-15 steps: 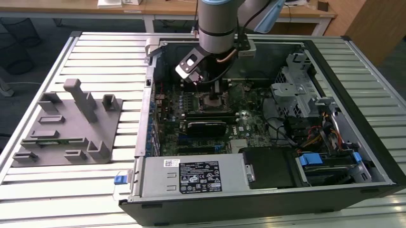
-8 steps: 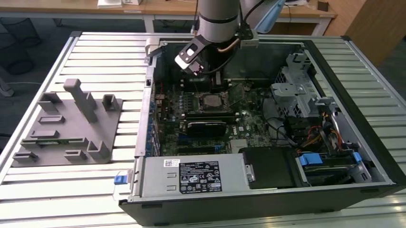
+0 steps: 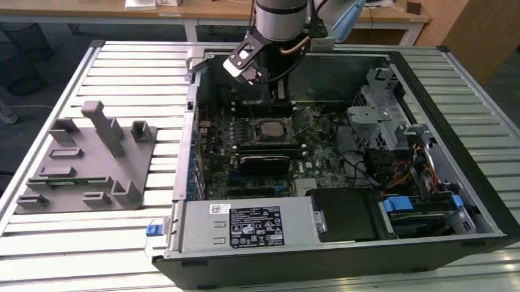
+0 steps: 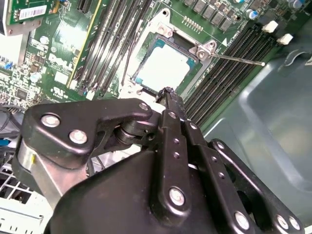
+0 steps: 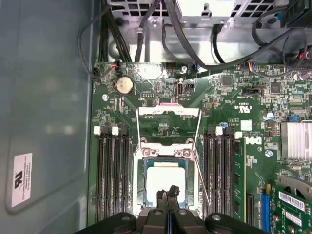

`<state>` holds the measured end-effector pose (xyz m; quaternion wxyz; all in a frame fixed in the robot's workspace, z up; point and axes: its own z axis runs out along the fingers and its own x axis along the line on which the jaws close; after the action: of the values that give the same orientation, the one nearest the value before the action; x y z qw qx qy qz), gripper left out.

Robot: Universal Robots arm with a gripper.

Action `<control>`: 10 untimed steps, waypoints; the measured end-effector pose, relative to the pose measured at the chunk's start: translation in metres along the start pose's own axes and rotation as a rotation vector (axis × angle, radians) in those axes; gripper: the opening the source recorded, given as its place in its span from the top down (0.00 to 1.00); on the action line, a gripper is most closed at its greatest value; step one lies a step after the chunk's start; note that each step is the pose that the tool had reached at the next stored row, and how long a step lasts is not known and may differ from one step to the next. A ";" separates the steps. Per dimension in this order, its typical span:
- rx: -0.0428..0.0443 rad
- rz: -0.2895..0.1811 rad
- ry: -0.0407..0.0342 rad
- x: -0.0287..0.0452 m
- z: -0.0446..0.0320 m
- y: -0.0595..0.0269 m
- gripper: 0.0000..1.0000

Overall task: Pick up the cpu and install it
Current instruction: 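Place the cpu into insertion slot, then close the cpu cover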

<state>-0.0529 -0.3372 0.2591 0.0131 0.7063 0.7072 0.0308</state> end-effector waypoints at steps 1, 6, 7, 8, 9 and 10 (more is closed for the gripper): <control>0.0001 0.000 -0.0001 0.0000 -0.0004 0.0000 0.89; 0.0001 0.000 -0.0001 0.0000 -0.0010 0.0001 0.89; 0.0001 0.000 -0.0001 0.0000 -0.0010 0.0000 0.89; 0.0002 0.000 -0.0003 0.0000 -0.0012 0.0001 0.89; 0.0005 0.000 -0.0008 0.0000 -0.0018 0.0001 0.89; 0.0003 0.000 -0.0006 0.0000 -0.0023 0.0001 0.89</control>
<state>-0.0529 -0.3372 0.2614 0.0132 0.7063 0.7072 0.0305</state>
